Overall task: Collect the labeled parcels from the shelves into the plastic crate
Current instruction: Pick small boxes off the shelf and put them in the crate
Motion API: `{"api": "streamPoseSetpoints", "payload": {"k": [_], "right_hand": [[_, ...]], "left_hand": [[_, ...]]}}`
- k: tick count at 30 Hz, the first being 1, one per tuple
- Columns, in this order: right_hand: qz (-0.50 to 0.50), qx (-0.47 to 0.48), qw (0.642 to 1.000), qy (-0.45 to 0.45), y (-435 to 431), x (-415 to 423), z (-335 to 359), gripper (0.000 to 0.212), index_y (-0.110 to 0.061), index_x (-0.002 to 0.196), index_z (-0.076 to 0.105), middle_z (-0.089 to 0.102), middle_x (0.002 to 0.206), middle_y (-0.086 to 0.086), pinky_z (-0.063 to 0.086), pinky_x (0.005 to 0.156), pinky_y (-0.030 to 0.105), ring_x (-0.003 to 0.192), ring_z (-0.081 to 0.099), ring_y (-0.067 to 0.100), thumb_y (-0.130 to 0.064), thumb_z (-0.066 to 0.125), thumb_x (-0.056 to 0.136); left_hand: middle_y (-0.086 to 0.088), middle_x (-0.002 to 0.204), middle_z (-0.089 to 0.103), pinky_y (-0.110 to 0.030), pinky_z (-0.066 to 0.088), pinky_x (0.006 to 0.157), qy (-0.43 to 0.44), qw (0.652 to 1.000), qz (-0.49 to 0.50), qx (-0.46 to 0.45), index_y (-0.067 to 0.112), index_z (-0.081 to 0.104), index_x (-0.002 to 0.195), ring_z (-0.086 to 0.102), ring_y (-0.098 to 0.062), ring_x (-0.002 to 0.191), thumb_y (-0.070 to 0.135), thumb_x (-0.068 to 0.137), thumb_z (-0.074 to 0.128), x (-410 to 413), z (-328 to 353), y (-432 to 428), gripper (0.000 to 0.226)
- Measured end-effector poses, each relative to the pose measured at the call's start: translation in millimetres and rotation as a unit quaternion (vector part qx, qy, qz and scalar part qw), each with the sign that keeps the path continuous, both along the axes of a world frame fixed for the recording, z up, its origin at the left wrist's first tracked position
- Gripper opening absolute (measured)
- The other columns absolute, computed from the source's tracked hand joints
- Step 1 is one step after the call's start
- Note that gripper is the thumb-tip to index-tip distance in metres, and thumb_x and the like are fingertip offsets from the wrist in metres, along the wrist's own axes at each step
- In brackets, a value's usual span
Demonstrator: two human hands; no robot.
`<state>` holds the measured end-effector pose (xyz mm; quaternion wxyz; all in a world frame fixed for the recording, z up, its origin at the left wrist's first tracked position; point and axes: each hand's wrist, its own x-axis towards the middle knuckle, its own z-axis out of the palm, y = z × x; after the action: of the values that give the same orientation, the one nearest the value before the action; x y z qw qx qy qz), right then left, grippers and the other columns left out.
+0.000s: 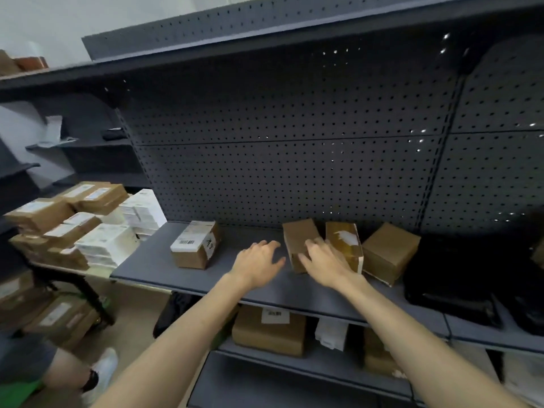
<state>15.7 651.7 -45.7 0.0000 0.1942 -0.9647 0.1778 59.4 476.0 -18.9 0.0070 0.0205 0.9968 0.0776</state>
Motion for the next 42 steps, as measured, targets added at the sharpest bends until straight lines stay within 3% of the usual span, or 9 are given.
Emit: {"api": "streamPoseSetpoints", "payload": {"k": [7, 17, 27, 30, 32, 33, 35, 37, 42], "right_hand": [[-0.058, -0.047, 0.997, -0.017, -14, -16, -5, 0.043, -0.004, 0.133, 0.05, 0.052, 0.13, 0.019, 0.048, 0.094, 0.042, 0.118, 0.051, 0.036, -0.034, 0.043, 0.103], [-0.134, 0.051, 0.987, -0.068, -39, -41, 6, 0.046, -0.002, 0.137, 0.041, 0.048, 0.135, 0.024, 0.043, 0.096, 0.042, 0.124, 0.045, 0.04, -0.032, 0.037, 0.104], [-0.2, -0.17, 0.962, -0.08, -54, -48, -3, 0.031, -0.004, 0.124, 0.061, 0.06, 0.12, 0.015, 0.05, 0.092, 0.037, 0.111, 0.06, 0.033, -0.02, 0.054, 0.099], [-0.233, -0.223, 0.943, -0.086, -57, -47, -6, 0.03, -0.003, 0.124, 0.061, 0.064, 0.117, 0.014, 0.048, 0.091, 0.033, 0.111, 0.061, 0.03, -0.016, 0.059, 0.097], [-0.258, -0.257, 0.924, -0.118, -60, -46, -11, 0.038, -0.003, 0.129, 0.057, 0.064, 0.117, 0.013, 0.048, 0.092, 0.03, 0.112, 0.061, 0.029, -0.017, 0.064, 0.095], [-0.271, -0.288, 0.908, -0.141, -62, -46, -15, 0.042, -0.004, 0.131, 0.056, 0.064, 0.116, 0.012, 0.049, 0.094, 0.031, 0.111, 0.062, 0.028, -0.017, 0.067, 0.093], [-0.292, -0.336, 0.879, -0.172, -68, -47, -23, 0.047, -0.002, 0.132, 0.056, 0.065, 0.109, 0.008, 0.053, 0.094, 0.035, 0.104, 0.065, 0.023, -0.017, 0.071, 0.09], [-0.294, -0.336, 0.876, -0.182, -74, -44, -25, 0.043, -0.002, 0.131, 0.057, 0.064, 0.111, 0.008, 0.048, 0.088, 0.026, 0.098, 0.059, 0.015, -0.02, 0.067, 0.093], [-0.279, -0.358, 0.871, -0.188, -82, -38, -33, 0.047, -0.013, 0.144, 0.047, 0.054, 0.142, 0.006, 0.04, 0.094, 0.025, 0.127, 0.051, 0.022, -0.034, 0.051, 0.102]], "left_hand": [[-0.009, 0.136, 0.056, -0.043, 0.047, 0.091, -0.014, 0.998, -0.045, 0.032, 0.019, 0.045, 0.145, 0.055, -0.033, 0.122, 0.041, 0.102, 0.046, -38, -18, 4, 0.048], [-0.011, 0.116, 0.063, -0.041, 0.047, 0.08, -0.019, 0.992, -0.035, 0.122, 0.015, 0.058, 0.114, 0.062, -0.037, 0.105, 0.036, 0.1, 0.048, -71, -27, 5, 0.027], [-0.008, 0.133, 0.059, -0.04, 0.05, 0.092, -0.005, 0.979, -0.022, 0.203, 0.021, 0.059, 0.138, 0.06, -0.034, 0.117, 0.042, 0.104, 0.045, -80, -49, -47, 0.043], [-0.01, 0.108, 0.064, -0.035, 0.05, 0.072, -0.023, 0.971, -0.014, 0.237, 0.017, 0.073, 0.098, 0.066, -0.029, 0.093, 0.046, 0.104, 0.045, -84, -56, -66, 0.041], [-0.01, 0.091, 0.061, -0.033, 0.042, 0.06, -0.049, 0.967, -0.008, 0.251, 0.016, 0.059, 0.07, 0.061, -0.027, 0.074, 0.049, 0.103, 0.045, -87, -59, -75, 0.049], [-0.011, 0.097, 0.062, -0.034, 0.045, 0.065, -0.054, 0.965, -0.007, 0.257, 0.016, 0.063, 0.077, 0.062, -0.028, 0.079, 0.05, 0.103, 0.045, -88, -61, -79, 0.047], [-0.012, 0.129, 0.063, -0.037, 0.05, 0.09, -0.043, 0.958, -0.01, 0.284, 0.015, 0.065, 0.124, 0.062, -0.032, 0.113, 0.048, 0.103, 0.047, -91, -64, -84, 0.043], [-0.009, 0.149, 0.051, -0.036, 0.043, 0.107, -0.043, 0.943, -0.015, 0.328, 0.018, 0.04, 0.154, 0.051, -0.03, 0.135, 0.04, 0.104, 0.05, -91, -63, -87, 0.055], [-0.002, 0.159, 0.039, -0.038, 0.034, 0.119, -0.056, 0.932, -0.073, 0.352, 0.029, 0.031, 0.158, 0.038, -0.024, 0.146, 0.036, 0.107, 0.046, -91, -69, -89, 0.054]]}}
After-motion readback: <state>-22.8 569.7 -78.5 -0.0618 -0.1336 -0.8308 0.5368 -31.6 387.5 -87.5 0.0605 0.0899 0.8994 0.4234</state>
